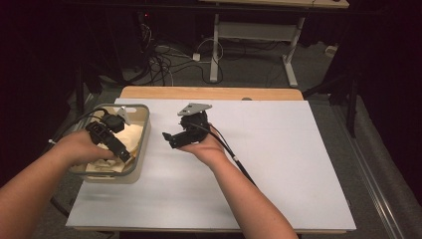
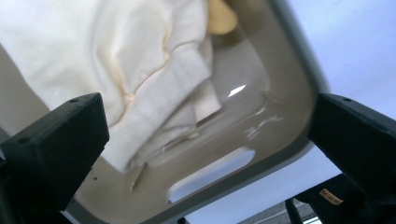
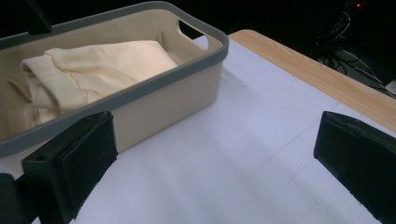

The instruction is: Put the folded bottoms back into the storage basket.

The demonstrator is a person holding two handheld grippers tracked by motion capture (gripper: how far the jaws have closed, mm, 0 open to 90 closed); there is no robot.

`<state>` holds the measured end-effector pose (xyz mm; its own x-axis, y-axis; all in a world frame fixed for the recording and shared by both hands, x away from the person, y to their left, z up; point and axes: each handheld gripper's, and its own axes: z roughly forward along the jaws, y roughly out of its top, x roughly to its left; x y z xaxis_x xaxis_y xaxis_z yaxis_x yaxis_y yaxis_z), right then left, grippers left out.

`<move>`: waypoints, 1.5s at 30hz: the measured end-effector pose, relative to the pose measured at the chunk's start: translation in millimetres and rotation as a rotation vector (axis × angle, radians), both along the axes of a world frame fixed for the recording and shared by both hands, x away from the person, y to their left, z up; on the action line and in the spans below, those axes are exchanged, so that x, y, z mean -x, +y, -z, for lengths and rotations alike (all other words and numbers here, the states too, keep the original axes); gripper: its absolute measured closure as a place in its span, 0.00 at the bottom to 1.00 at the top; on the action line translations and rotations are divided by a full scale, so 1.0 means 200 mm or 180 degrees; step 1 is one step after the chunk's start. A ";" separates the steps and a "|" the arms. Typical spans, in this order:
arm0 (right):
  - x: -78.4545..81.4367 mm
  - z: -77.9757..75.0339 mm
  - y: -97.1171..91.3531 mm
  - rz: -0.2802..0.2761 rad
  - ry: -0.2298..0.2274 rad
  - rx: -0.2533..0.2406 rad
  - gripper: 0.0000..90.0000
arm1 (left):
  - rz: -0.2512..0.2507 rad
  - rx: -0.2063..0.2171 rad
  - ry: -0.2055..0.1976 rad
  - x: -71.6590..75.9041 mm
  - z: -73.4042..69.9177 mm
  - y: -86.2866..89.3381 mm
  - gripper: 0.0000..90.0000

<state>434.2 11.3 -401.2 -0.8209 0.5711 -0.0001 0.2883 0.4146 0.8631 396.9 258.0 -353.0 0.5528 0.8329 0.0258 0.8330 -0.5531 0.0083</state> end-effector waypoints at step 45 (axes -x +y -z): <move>0.39 0.29 -0.81 0.0583 -0.0097 0.0106 0.01 | 0.0774 0.0128 0.0052 0.01 0.26 -0.67 0.00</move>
<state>355.6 -151.6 -458.3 -0.7026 0.7102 -0.0447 0.3355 0.3860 0.8593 395.6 123.2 -405.8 0.7371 0.6756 -0.0151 0.6757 -0.7368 0.0220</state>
